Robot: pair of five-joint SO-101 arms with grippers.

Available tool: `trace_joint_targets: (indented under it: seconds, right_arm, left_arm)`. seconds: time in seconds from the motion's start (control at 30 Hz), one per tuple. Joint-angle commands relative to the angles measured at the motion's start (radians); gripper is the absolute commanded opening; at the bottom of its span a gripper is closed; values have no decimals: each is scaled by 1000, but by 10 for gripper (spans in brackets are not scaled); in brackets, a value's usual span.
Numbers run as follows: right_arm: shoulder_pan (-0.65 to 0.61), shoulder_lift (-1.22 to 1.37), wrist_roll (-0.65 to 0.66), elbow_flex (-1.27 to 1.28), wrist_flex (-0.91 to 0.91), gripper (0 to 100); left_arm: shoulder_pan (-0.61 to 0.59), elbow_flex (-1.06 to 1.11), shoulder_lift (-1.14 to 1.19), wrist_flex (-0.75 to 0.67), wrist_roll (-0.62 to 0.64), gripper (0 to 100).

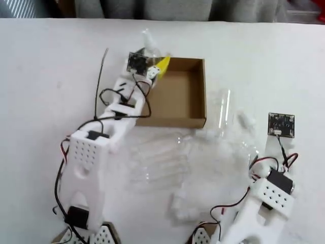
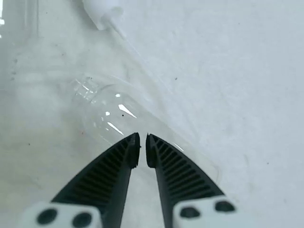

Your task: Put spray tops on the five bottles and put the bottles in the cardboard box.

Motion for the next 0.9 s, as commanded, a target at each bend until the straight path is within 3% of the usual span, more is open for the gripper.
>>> trace_joint_targets:
  seconds: [0.0, 0.87]
  right_arm:
    - [-8, 13, 14, 12, 1, 17]
    - [-8, 15, 17, 14, 1, 17]
  left_arm:
    - [5, -21, -53, 20, -3, 308]
    - [1, 112, -211, 23, -3, 307]
